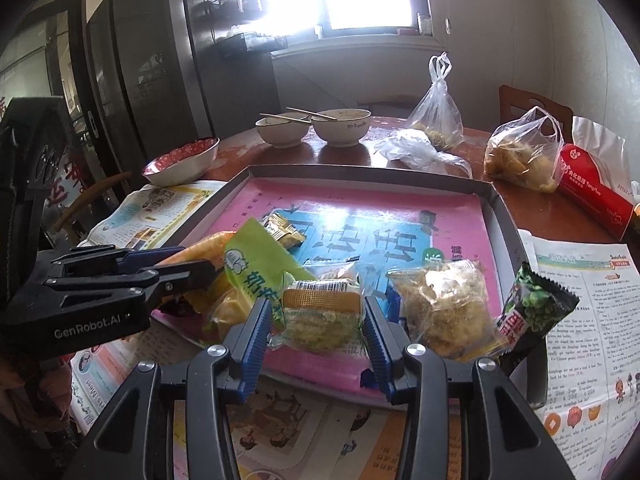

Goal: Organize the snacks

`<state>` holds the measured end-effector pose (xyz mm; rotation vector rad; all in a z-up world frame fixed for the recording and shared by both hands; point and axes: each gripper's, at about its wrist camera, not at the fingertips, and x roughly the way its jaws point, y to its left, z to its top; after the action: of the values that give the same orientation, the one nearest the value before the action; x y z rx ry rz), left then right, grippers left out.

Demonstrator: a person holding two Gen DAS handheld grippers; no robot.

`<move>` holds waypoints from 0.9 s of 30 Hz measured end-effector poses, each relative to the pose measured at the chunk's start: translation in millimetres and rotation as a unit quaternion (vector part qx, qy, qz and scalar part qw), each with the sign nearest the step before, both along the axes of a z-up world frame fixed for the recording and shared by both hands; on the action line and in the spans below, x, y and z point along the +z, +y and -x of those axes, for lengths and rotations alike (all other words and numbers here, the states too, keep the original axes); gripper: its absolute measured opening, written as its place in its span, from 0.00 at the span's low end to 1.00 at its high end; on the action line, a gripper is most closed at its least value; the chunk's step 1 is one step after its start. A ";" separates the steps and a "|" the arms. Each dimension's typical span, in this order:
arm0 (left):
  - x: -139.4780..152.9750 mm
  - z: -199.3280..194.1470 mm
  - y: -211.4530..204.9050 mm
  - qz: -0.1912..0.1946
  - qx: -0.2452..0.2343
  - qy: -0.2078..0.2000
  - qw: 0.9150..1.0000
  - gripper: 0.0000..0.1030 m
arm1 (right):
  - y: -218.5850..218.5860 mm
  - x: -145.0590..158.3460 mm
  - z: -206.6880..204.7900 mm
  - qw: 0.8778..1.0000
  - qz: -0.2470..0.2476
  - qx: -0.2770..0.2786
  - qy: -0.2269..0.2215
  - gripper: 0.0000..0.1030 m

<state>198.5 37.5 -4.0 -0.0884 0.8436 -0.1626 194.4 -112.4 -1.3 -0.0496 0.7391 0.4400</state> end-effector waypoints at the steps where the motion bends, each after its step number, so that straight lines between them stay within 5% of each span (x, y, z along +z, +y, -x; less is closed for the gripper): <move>1: -0.2 -0.8 -0.9 0.000 -0.002 0.000 1.000 0.33 | -0.3 0.5 -0.9 1.000 -0.001 -0.001 0.000 0.45; 27: -6.9 -9.7 -4.8 -0.009 -0.002 0.000 1.000 0.33 | 22.7 2.8 -5.7 0.999 0.009 0.027 -0.020 0.45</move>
<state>208.1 32.7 -10.9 -0.0692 0.8461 -0.1580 200.1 -89.6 1.5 -0.0956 0.7037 0.4831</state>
